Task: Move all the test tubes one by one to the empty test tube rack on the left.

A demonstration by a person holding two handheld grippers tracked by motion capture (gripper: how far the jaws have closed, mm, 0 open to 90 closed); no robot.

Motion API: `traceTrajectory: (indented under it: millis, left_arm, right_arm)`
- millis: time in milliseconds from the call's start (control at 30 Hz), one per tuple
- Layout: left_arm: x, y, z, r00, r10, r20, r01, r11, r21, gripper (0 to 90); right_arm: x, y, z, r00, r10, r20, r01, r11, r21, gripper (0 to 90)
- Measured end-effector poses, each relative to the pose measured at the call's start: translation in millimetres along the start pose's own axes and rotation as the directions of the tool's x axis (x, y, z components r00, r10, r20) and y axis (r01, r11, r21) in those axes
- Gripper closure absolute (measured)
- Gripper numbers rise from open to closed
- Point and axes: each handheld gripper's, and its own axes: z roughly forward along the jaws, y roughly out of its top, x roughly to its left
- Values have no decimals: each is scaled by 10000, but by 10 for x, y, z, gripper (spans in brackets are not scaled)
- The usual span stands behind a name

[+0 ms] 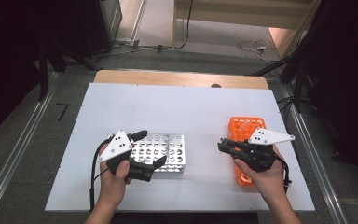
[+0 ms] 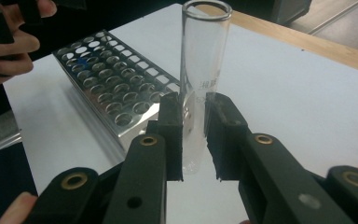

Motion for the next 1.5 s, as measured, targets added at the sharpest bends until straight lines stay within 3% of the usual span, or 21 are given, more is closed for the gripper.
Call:
traceTrajectory:
  millis: [133,267,400,500,600,733,1033,1200,1500]
  left_arm:
    - [-20,77,111,9998,111,137,-111,9999,27,0]
    - [-20,135,220,9996,-47,294,44,9999,101,14]
    - [-62,183,320,9977,-190,652,176,9996,223,37]
    - [-93,203,357,9928,-451,1106,431,9989,203,47]
    - [-172,217,410,9932,-723,918,696,9970,324,133]
    - [-246,212,455,9939,-657,887,606,9964,591,233]
    - [-367,229,486,9855,-329,1663,198,9966,801,545]
    - [-442,234,508,9856,-26,1690,-101,9972,738,627]
    - [-460,241,513,9851,116,1719,-273,9957,891,713]
  right_arm:
    - [32,57,85,9998,-70,-178,69,10000,-26,741]
    - [57,94,148,9994,-156,-300,155,9999,-27,741]
    - [127,102,246,9978,-355,-560,363,9992,141,741]
    - [163,99,283,9965,-459,-695,473,9987,189,741]
    - [252,72,373,9929,-625,-1016,664,9972,355,741]
    - [362,31,477,9885,-802,-1280,883,9944,589,741]
    - [528,38,558,9800,-1157,-1617,1286,9891,719,741]
    - [564,36,582,9770,-1251,-1725,1398,9873,758,741]
    - [624,60,571,9738,-1347,-1835,1487,9867,650,741]
